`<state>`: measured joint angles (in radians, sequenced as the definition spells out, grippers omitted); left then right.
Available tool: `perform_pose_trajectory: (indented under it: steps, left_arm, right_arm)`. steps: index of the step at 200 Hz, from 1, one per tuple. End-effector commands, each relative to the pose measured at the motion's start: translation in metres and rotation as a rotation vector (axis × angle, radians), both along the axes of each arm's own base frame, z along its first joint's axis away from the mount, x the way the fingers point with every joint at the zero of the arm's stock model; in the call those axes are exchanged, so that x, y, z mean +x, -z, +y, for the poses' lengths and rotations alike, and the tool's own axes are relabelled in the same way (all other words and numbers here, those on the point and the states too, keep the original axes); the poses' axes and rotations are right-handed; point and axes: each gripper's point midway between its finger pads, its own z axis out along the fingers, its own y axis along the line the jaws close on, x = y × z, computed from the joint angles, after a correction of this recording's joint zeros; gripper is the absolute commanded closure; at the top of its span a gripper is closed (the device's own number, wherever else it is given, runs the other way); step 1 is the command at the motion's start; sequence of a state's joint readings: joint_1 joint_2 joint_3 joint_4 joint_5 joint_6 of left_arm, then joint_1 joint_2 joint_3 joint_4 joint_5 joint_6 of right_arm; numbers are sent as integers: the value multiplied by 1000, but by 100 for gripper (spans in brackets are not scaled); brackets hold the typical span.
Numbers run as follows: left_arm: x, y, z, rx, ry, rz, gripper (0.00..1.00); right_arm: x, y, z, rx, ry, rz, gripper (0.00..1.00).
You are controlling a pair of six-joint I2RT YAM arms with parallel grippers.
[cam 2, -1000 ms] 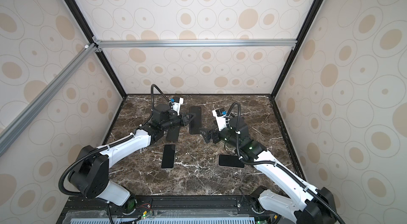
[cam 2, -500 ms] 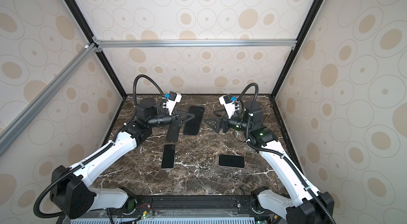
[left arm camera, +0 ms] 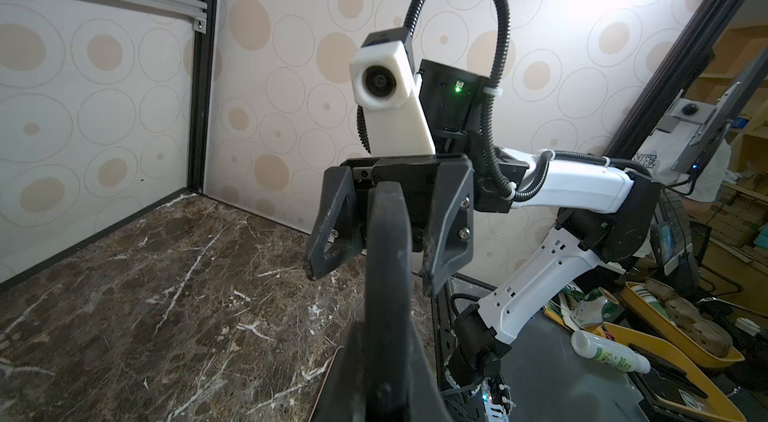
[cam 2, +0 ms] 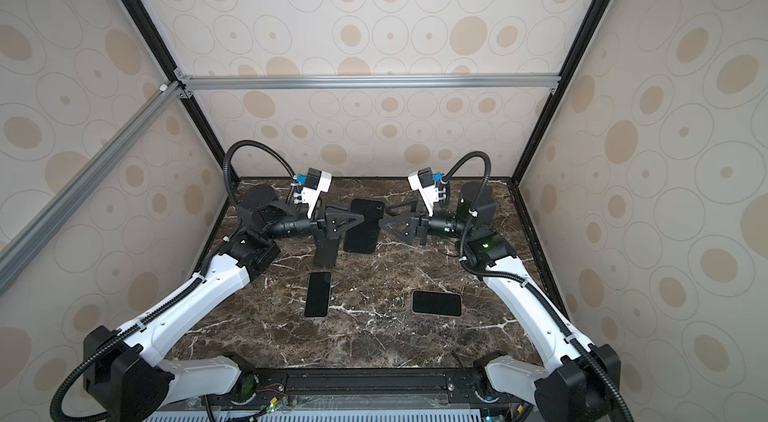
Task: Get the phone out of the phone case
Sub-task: 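Hold the black phone upright with the right gripper beside the raised left gripper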
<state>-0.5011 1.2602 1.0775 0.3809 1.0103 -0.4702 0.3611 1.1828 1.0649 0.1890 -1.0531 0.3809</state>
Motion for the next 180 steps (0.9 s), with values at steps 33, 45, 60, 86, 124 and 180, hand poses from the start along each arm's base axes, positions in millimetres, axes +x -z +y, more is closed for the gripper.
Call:
perform_pose_trajectory:
  steps: [33, 45, 60, 86, 124, 180]
  left_arm:
    - [-8, -62, 15, -217, -33, -65, 100]
    - [-8, -64, 15, -224, -29, -63, 100]
    - [-9, -65, 15, -225, -25, -60, 100]
    - [-9, -65, 16, -231, -30, -57, 100]
    - [-8, -68, 17, -251, -32, -51, 100]
    - [-5, -67, 16, -249, -37, -40, 100]
  right_arm:
    - [-33, -4, 23, 46, -139, -117, 53]
    - [-35, -1, 25, 42, -154, -121, 58]
    - [-38, 0, 26, 44, -173, -126, 65]
    - [-42, 2, 30, 39, -201, -129, 68]
    - [-44, 8, 36, 30, -234, -113, 74]
    - [-46, 0, 36, 37, -218, -138, 100]
